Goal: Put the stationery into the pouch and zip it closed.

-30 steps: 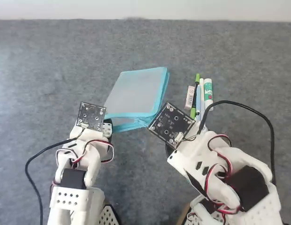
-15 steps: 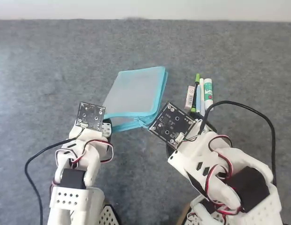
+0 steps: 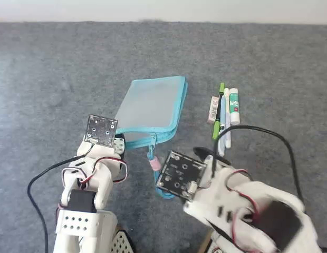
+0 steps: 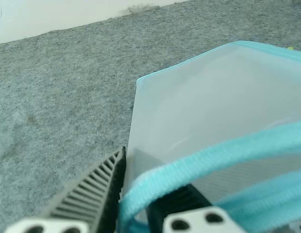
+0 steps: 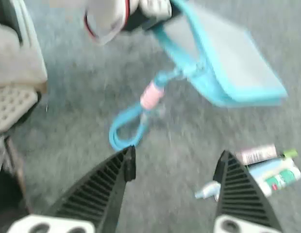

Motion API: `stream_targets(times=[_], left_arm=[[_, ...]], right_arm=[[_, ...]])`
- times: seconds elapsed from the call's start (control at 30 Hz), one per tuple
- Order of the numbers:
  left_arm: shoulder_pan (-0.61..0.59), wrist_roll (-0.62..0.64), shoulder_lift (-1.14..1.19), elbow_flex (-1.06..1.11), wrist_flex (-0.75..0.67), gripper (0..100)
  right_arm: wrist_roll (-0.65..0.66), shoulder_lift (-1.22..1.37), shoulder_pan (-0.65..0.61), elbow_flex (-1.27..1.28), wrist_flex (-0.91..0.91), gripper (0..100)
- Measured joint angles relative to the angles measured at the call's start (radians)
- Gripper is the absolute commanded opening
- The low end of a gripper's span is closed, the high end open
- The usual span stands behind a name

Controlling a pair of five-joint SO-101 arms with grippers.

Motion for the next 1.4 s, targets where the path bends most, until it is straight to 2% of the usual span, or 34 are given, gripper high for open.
stream_targets(times=[0.33, 0.6, 0.73, 0.87, 1.1, 1.2, 1.4], left_arm=[[-0.072, 0.098, 0.000, -0.048, 0.000, 1], [-0.057, 0.101, 0.000, -0.048, 0.000, 1], [-0.057, 0.101, 0.000, -0.048, 0.000, 1], [-0.057, 0.101, 0.000, -0.048, 0.000, 1], [-0.057, 0.103, 0.000, -0.048, 0.000, 1], [-0.058, 0.104, 0.000, -0.048, 0.000, 1], [-0.057, 0.104, 0.000, -0.048, 0.000, 1]], right_arm=[[-0.098, 0.021, 0.003, 0.450, -0.563, 25.7], [-0.129, 0.023, 0.003, 0.539, -0.747, 25.7], [-0.212, 0.035, 0.002, 0.597, -0.844, 25.6], [-0.249, 0.129, -0.005, 0.598, -0.895, 23.7], [-0.252, 0.270, -0.005, 0.592, -0.910, 0.1], [-0.252, 0.272, 0.032, 0.582, -0.908, 0.5], [-0.236, 0.272, 0.232, 0.446, -0.778, 0.7]])
